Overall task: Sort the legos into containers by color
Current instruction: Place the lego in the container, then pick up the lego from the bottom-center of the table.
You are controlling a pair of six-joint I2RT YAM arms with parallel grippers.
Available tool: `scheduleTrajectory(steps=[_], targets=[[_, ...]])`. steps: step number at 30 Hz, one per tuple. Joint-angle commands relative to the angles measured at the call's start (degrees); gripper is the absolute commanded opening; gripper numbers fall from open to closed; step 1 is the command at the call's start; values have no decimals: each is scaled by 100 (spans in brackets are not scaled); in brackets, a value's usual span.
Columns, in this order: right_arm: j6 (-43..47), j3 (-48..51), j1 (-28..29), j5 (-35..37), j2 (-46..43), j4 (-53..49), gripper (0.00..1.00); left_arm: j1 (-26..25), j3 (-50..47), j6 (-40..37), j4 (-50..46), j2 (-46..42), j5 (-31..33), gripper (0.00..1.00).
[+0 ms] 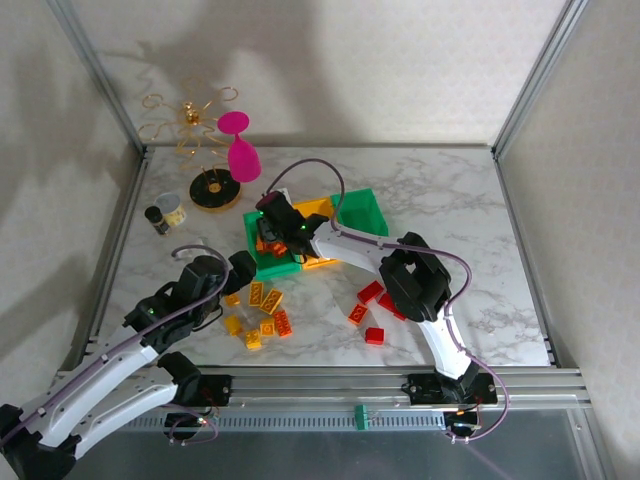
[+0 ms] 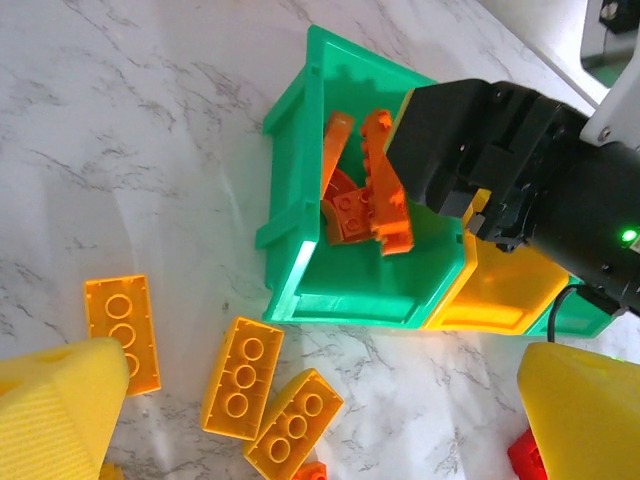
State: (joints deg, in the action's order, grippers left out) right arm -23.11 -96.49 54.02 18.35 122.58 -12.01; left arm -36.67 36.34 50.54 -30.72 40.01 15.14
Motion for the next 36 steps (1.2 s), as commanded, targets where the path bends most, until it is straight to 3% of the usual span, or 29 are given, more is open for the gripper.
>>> scheduleTrajectory(steps=[1, 12, 20, 29, 36], targets=[[158, -88, 20, -51, -181, -55, 58, -21, 221, -88, -94, 61, 115, 100], [-179, 1958, 12, -327, -2090, 307, 68, -53, 95, -83, 315, 147, -511, 100], [-733, 3354, 20, -235, -3250, -186, 74, -204, -83, 153, 709, 173, -908, 100], [-1934, 4420, 55, 16, -4029, -1371, 79, -880, -307, 398, 1123, 311, -843, 100], [-2736, 5260, 156, 89, -4517, -1659, 83, -1527, -281, 292, 1510, 717, -524, 100]])
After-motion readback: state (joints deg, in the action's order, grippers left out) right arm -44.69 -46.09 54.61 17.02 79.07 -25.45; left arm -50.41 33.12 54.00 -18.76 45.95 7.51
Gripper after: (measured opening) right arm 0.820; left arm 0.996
